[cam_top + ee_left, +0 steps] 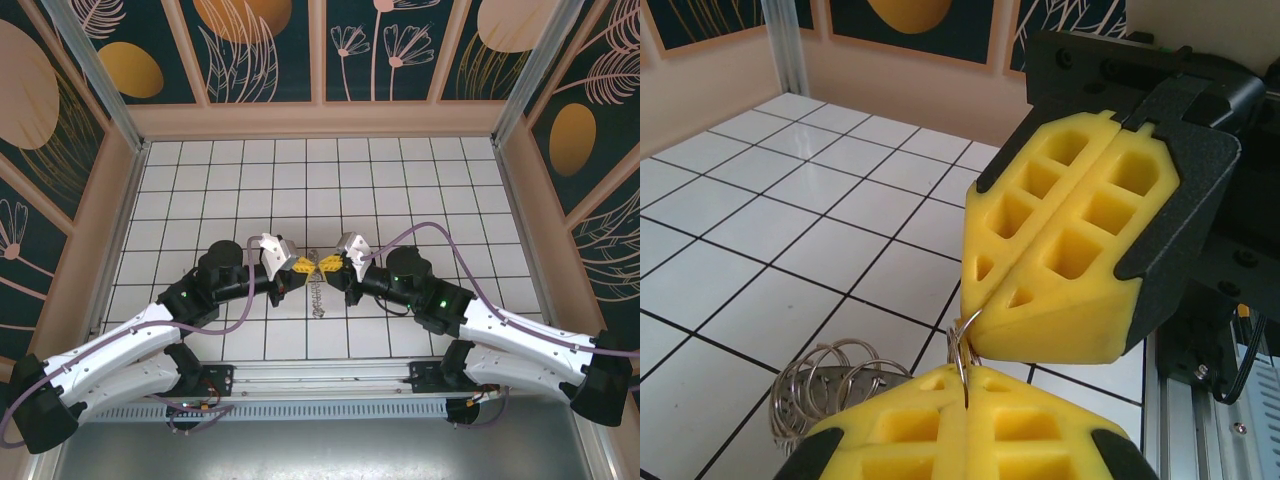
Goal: Put the keys on the keyring
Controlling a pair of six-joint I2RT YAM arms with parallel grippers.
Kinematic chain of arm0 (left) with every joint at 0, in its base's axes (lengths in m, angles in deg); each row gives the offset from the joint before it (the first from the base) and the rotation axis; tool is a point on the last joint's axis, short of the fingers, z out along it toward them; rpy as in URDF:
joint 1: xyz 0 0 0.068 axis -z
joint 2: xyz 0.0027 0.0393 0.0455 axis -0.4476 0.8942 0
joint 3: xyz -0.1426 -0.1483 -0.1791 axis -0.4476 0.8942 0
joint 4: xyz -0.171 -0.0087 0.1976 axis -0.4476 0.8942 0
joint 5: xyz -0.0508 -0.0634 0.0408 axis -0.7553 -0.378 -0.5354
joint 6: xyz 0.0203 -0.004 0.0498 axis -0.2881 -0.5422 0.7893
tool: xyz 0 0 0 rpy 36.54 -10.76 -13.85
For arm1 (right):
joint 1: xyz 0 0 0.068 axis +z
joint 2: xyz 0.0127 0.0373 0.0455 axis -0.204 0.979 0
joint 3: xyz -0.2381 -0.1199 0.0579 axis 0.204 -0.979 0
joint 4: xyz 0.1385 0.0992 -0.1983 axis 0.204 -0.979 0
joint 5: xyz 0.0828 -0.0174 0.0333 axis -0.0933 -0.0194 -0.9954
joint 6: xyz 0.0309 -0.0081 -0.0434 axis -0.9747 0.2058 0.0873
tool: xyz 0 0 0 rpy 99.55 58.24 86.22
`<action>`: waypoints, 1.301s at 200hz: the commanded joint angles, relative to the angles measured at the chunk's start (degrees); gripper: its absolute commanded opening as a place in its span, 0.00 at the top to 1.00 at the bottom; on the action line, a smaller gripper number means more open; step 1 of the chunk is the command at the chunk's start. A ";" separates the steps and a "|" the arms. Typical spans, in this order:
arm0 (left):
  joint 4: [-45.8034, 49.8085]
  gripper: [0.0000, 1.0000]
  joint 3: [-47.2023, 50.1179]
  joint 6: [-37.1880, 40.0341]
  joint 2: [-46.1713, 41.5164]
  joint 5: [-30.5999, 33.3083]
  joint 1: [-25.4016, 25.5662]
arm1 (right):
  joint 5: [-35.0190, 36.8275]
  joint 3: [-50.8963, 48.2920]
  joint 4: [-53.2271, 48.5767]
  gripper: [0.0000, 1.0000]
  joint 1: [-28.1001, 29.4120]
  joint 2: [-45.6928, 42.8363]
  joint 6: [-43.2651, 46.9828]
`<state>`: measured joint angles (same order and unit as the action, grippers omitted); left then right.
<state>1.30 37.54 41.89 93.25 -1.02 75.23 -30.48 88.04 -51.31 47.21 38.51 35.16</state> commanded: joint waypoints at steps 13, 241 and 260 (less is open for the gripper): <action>-2.57 1.00 -0.31 0.32 -0.78 -2.89 0.36 | 3.21 2.40 2.69 1.00 -0.18 0.35 -1.83; -1.69 1.00 -0.56 0.98 -1.31 -1.66 1.71 | 1.31 3.34 3.79 1.00 -0.46 -0.93 -3.89; -1.56 1.00 -0.62 0.98 -1.22 -1.86 1.72 | 0.54 2.85 4.55 1.00 0.02 -1.11 -3.61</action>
<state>0.54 37.54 41.89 92.74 0.03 75.78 -30.78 89.18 -51.35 47.16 39.01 31.53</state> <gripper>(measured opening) 0.041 0.048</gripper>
